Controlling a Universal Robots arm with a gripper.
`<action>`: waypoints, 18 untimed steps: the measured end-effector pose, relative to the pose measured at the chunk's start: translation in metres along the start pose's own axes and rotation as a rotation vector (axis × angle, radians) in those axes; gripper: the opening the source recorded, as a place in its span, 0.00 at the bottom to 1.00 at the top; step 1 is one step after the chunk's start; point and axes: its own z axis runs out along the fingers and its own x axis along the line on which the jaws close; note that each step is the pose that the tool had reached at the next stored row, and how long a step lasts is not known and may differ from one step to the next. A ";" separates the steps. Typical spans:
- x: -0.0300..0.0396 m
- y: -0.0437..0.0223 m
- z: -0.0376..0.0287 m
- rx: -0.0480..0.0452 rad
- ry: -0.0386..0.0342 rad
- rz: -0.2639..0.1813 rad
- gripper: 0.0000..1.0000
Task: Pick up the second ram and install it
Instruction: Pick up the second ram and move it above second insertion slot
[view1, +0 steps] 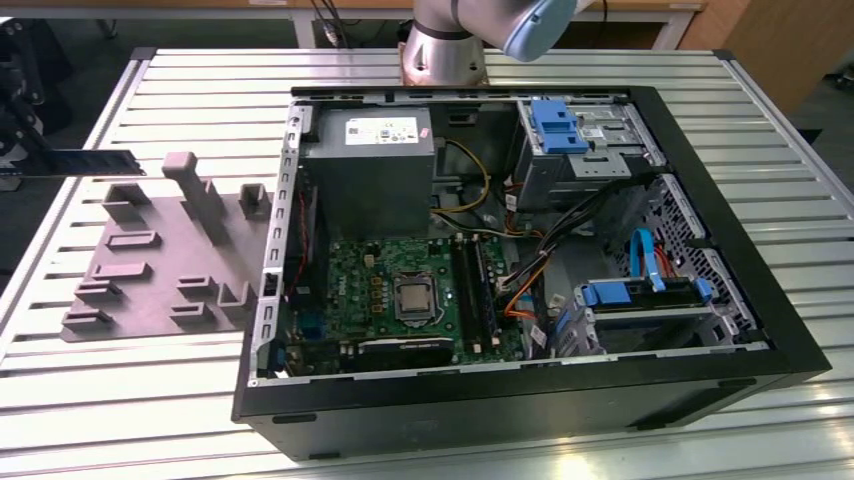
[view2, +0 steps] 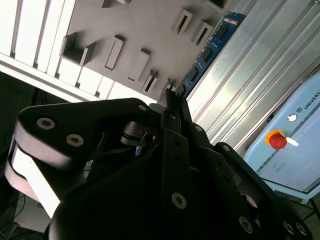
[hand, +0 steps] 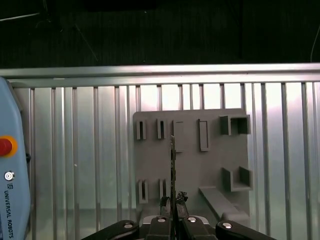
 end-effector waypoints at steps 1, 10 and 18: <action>0.0000 -0.0003 0.0000 0.0000 0.0000 0.000 0.15; -0.0001 -0.0029 0.0000 0.0000 0.0000 0.000 0.15; -0.0002 -0.0053 -0.0001 0.0000 0.0000 0.000 0.15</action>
